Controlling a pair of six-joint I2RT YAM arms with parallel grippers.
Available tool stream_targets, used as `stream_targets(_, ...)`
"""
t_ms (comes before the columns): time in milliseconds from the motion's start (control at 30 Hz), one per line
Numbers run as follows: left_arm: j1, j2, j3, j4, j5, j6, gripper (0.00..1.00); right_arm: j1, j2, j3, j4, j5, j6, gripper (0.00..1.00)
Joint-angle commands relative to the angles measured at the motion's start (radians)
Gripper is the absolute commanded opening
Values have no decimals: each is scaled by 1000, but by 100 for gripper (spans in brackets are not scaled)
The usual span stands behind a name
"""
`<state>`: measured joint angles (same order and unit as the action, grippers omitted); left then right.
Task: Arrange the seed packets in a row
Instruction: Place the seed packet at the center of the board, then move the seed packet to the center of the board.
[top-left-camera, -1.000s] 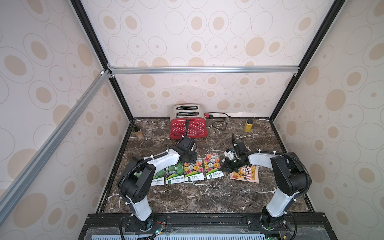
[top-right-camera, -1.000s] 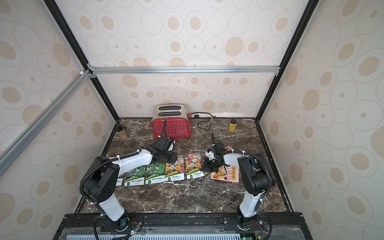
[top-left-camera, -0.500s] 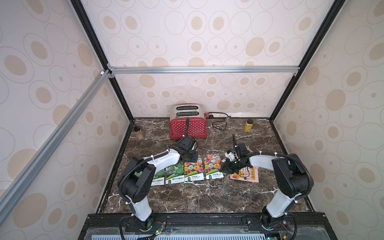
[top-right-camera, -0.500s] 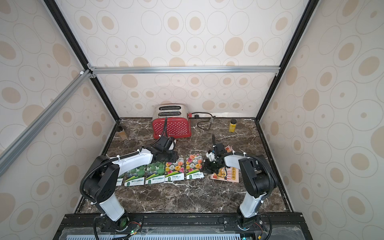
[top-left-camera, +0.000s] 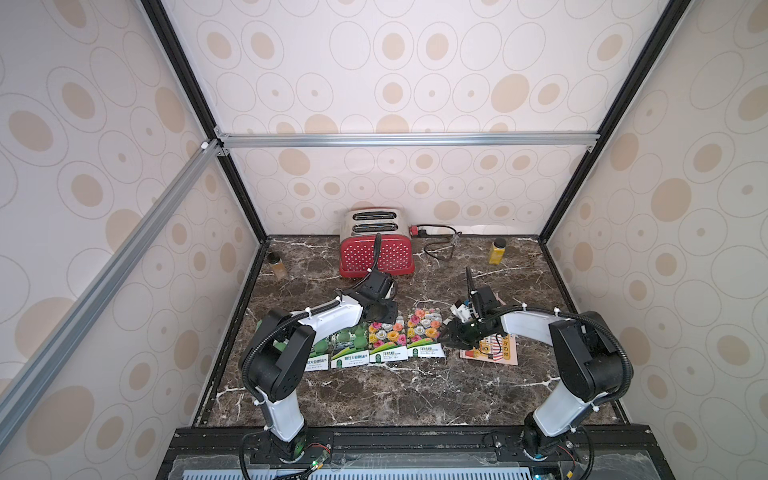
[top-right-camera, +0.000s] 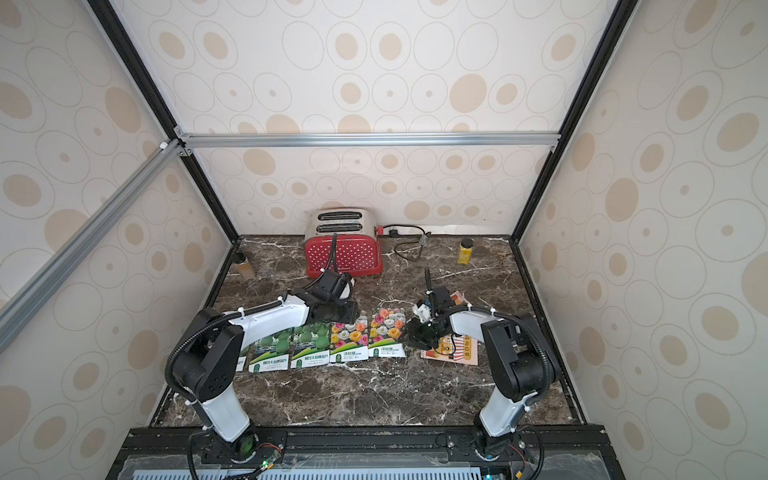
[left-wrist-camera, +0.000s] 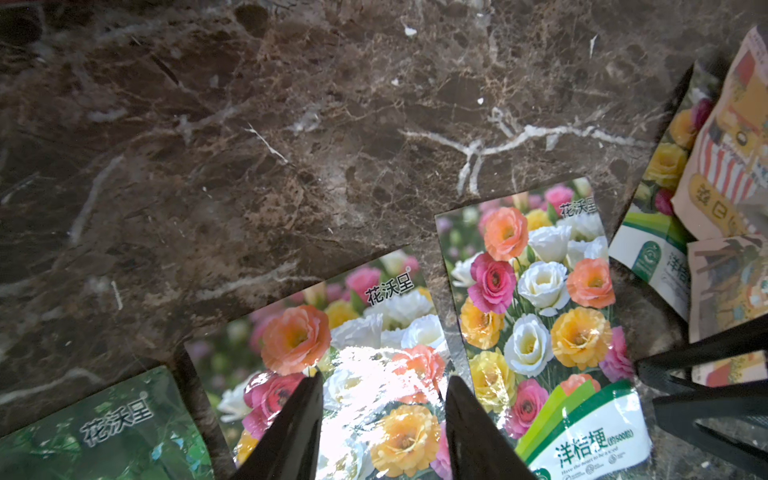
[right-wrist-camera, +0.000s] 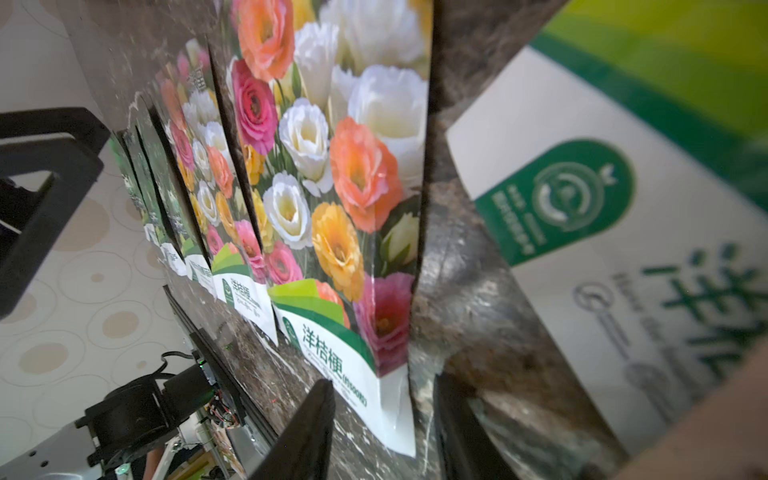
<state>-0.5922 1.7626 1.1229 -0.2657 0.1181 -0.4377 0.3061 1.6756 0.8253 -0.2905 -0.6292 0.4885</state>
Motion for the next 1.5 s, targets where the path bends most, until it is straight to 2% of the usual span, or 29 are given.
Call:
stream_targets(0,-16,-2,61,0,-5,4,50,-19,-43,17,-71,68,-22,44)
stream_targets(167,-46,24,167,-38,2,25,51,-68,-32,28,-91,75,-36,44)
stream_targets(533,-136,187,406,-91,64,72,51,-186,-6,-9,-90,103,-73,47)
stream_targets(800,-213,381,616,-133,131,123,53,-306,44,87,-182,86,-166,47)
stream_targets(1033,-245,567,835,-167,188,114,54,-353,11,70,-196,117,-169,48)
stream_targets(1200,-250,640,921,-150,211,96,56,-379,-36,56,-204,106,-168,48)
stream_targets(1467,-251,726,1004,-151,234,75,57,-415,-130,38,-257,176,-180,50)
